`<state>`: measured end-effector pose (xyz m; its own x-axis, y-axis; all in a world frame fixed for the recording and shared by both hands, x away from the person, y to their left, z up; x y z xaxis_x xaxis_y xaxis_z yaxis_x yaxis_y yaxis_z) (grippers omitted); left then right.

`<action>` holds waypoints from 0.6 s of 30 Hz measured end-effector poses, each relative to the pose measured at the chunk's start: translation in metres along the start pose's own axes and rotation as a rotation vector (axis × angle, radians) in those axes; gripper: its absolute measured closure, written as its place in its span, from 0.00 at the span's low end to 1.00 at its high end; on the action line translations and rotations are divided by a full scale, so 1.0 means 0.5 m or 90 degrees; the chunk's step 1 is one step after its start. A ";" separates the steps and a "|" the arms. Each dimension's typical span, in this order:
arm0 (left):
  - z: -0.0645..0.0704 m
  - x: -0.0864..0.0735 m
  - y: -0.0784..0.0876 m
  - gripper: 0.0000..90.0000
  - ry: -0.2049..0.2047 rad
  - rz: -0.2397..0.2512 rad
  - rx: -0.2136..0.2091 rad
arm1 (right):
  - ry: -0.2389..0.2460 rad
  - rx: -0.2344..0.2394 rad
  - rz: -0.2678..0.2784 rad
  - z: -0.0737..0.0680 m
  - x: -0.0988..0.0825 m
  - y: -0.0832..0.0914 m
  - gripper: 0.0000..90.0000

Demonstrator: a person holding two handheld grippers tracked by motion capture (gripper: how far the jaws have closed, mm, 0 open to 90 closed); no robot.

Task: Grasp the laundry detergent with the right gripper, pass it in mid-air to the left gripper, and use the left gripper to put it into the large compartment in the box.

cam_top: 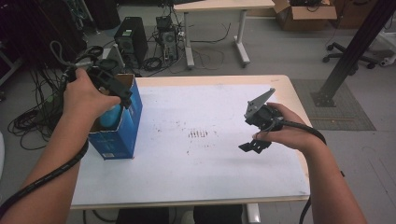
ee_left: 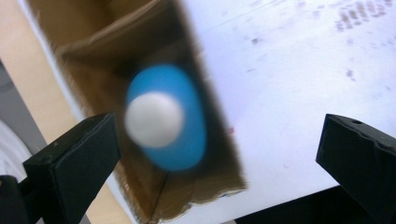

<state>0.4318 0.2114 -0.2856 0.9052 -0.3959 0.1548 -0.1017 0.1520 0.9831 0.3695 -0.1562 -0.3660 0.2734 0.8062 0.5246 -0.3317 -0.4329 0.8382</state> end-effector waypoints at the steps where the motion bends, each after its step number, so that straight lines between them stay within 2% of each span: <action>1: 0.011 0.005 0.005 0.00 -0.019 0.004 -0.001 | 0.000 -0.001 -0.001 0.001 0.000 0.000 0.04; 4: 0.040 0.023 0.025 0.00 -0.056 0.030 0.000 | 0.003 -0.003 -0.003 0.001 0.003 0.001 0.04; 8: 0.076 0.041 0.051 0.00 -0.117 0.049 -0.006 | 0.007 -0.002 -0.003 -0.002 0.008 0.002 0.04; 10: 0.097 0.047 0.063 0.00 -0.155 0.052 -0.016 | 0.008 -0.003 -0.004 -0.002 0.010 0.004 0.04; 11: 0.102 0.048 0.068 0.00 -0.164 0.053 -0.017 | 0.010 -0.002 -0.004 -0.001 0.011 0.005 0.04; 14: 0.122 0.053 0.087 0.00 -0.213 0.059 -0.019 | 0.013 0.004 0.004 -0.004 0.016 0.006 0.03; 18: 0.152 0.054 0.101 0.00 -0.285 0.054 -0.045 | 0.020 0.003 0.003 -0.005 0.023 0.008 0.03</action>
<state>0.4199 0.1397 -0.2242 0.6260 -0.7292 0.2763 -0.1256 0.2554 0.9586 0.3693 -0.1478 -0.3572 0.2435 0.8161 0.5240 -0.3291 -0.4387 0.8362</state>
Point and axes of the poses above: each handheld gripper's, and its own axes: y roughly backward along the jaws, x roughly out of its top, z roughly to its right, the point moved 9 cm from there along -y, roughly forward along the jaws, and after that the axes turned 9 degrees about -x, right-handed, at the moved point
